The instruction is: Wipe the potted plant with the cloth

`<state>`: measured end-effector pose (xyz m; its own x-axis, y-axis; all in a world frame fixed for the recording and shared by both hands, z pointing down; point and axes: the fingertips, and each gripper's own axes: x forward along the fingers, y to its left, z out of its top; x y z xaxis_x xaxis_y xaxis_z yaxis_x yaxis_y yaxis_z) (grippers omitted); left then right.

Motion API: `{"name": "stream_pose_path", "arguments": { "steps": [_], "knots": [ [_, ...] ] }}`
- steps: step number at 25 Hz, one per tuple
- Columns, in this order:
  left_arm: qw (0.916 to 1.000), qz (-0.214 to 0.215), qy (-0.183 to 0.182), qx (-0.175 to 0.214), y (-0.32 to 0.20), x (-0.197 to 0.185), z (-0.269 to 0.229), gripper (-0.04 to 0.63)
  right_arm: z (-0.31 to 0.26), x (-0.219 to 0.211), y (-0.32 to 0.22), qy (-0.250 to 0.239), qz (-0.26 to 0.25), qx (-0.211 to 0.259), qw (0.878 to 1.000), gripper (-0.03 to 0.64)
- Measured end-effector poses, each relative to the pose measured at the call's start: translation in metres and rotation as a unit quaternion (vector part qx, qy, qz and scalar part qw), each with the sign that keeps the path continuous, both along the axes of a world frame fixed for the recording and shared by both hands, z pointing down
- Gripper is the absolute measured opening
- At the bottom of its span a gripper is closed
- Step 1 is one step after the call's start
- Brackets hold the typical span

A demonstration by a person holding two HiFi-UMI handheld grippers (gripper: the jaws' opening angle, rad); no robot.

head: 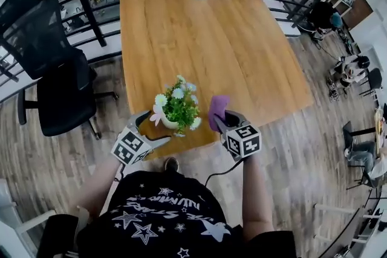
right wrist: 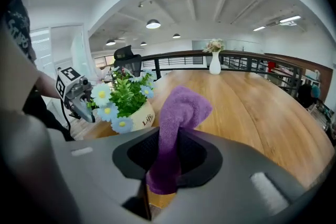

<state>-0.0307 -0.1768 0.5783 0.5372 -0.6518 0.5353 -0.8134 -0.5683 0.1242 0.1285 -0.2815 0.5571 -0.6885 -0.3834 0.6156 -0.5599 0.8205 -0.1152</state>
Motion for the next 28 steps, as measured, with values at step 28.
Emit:
{"name": "stream_pose_path", "arguments": {
  "steps": [28],
  "knots": [
    [0.9967, 0.017, -0.057, -0.055, -0.033, -0.001, 0.034, 0.410, 0.063, -0.106, 0.008, 0.095, -0.433, -0.007, 0.897, 0.087]
  ]
}}
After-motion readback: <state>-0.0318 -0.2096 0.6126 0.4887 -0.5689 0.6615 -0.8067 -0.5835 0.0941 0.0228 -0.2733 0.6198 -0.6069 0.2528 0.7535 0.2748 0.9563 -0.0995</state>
